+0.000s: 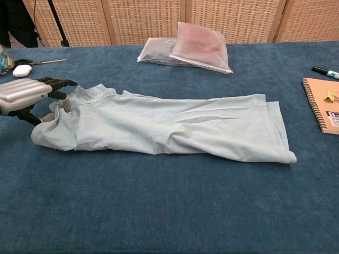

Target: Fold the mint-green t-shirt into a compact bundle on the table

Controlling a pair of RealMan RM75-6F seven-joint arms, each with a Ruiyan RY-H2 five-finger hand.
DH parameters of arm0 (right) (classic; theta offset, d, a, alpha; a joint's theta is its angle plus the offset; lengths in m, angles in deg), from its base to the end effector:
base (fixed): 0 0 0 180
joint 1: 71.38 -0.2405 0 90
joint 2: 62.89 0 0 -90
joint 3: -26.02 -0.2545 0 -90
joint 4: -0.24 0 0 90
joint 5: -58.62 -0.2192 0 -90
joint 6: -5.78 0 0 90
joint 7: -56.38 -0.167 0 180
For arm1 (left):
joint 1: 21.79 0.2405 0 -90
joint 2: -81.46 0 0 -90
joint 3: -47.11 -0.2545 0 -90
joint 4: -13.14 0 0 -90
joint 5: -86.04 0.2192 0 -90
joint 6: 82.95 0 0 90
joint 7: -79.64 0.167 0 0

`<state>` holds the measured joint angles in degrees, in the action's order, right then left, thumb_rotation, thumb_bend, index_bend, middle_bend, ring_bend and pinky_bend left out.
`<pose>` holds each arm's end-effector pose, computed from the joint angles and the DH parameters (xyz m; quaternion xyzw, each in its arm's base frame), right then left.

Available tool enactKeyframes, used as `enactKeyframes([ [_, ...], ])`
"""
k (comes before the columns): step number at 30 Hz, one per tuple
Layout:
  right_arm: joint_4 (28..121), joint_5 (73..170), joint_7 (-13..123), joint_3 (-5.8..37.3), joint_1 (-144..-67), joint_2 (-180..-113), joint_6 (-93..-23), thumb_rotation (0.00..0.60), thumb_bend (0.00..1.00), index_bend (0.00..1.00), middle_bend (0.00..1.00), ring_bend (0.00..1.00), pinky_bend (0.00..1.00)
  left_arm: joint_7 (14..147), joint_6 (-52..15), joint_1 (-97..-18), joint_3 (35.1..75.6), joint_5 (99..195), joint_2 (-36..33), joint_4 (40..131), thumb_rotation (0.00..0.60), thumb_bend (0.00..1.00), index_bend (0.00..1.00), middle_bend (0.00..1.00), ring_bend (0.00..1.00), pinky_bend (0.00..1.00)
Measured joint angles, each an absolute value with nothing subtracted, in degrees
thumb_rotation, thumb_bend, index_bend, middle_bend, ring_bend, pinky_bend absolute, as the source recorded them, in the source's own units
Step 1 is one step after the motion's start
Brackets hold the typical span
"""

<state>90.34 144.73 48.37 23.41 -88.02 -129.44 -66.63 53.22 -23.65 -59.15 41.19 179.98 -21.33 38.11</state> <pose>-0.2838 -0.2632 0.1054 0.6483 -0.4308 0.4095 0.4758 -0.3034 0.3931 -0.0238 -0.7939 -0.3030 -0.3052 0.4298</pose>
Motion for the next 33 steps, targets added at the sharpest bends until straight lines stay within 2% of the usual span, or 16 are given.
enactKeyframes([
  [19, 90.4, 144.8, 47.8, 23.3, -87.9, -129.4, -66.8, 0.6, 0.16, 0.0, 0.0, 0.0, 0.0, 54.7, -22.5, -59.3, 42.1, 179.3, -20.4, 39.3, 0.6, 0.6, 0.8, 0.0, 0.0, 0.0],
  [33, 90.4, 145.0, 47.6, 23.3, -87.8, -129.3, -66.9, 0.6, 0.16, 0.0, 0.0, 0.0, 0.0, 54.8, -21.7, -56.9, 41.4, 179.0, -15.9, 39.3, 0.6, 0.6, 0.81, 0.0, 0.0, 0.0],
])
